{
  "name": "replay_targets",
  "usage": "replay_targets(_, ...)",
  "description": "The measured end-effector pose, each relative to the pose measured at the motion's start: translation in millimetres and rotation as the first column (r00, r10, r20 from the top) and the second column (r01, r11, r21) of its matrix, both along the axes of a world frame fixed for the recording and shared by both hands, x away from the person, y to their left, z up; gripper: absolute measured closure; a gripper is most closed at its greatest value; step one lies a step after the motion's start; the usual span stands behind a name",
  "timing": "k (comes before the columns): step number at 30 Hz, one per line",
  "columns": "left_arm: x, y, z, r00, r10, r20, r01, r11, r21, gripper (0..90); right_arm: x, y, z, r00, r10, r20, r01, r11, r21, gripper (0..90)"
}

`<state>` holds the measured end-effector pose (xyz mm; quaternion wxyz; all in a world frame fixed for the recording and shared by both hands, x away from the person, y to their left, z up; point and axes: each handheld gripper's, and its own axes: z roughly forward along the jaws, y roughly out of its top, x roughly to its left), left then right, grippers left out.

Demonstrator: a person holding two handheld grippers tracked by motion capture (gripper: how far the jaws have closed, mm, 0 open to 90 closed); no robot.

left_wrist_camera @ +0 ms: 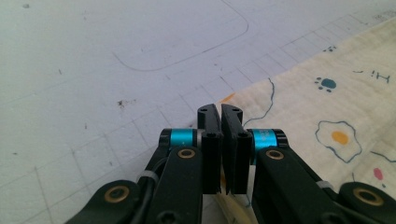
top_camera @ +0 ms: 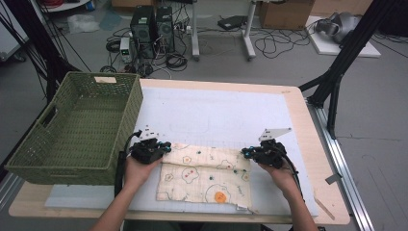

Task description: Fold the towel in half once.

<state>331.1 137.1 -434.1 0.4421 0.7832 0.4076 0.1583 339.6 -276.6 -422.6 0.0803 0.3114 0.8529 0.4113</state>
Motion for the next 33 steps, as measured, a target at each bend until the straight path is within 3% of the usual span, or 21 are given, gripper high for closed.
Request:
replay_targets(5,-7.2,0.9,8.3,0.9993,0.002,0.038,0.000,0.9990,-0.044,86.3,-8.3,-5.2,10.0,0.9995,0.000,0.033,-0.001,0.999,0.039,88.6)
replay_targets(9,-15.4,0.9,15.2,0.9973,-0.021,0.071,0.027,0.9962,-0.083,86.2,-19.6,-5.4,18.3,0.9977,0.015,0.066,-0.020,0.997,0.075,88.6)
replay_targets(13,-27.4,4.5,18.7,0.9949,-0.034,0.094,0.042,0.9954,-0.086,86.1,-36.6,-3.7,27.0,0.9936,0.043,0.104,-0.052,0.995,0.088,88.6)
replay_targets(15,-33.8,7.4,18.6,0.9942,-0.037,0.101,0.045,0.9958,-0.080,86.1,-45.5,-3.3,28.5,0.9912,0.055,0.121,-0.063,0.996,0.065,88.6)
replay_targets(19,-48.3,12.4,16.3,0.9927,-0.053,0.108,0.061,0.9956,-0.071,86.1,-62.2,-4.3,24.3,0.9902,0.079,0.115,-0.086,0.994,0.060,88.6)
replay_targets(24,-66.0,15.6,12.2,0.9913,-0.088,0.098,0.095,0.9934,-0.064,84.8,-80.5,-4.8,13.7,0.9903,0.116,0.076,-0.120,0.992,0.046,88.0)
replay_targets(26,-73.1,18.4,12.0,0.9895,-0.113,0.090,0.119,0.9902,-0.072,80.6,-85.6,-6.2,11.6,0.9892,0.134,0.059,-0.137,0.989,0.054,83.7)
replay_targets(30,-82.9,22.9,17.8,0.9873,-0.125,0.098,0.133,0.9875,-0.084,70.8,-90.0,-11.1,16.4,0.9886,0.134,0.068,-0.139,0.987,0.075,78.3)
replay_targets(33,-84.2,23.5,21.6,0.9860,-0.131,0.104,0.138,0.9878,-0.071,68.4,-87.4,-11.4,19.1,0.9894,0.129,0.066,-0.135,0.987,0.090,73.7)
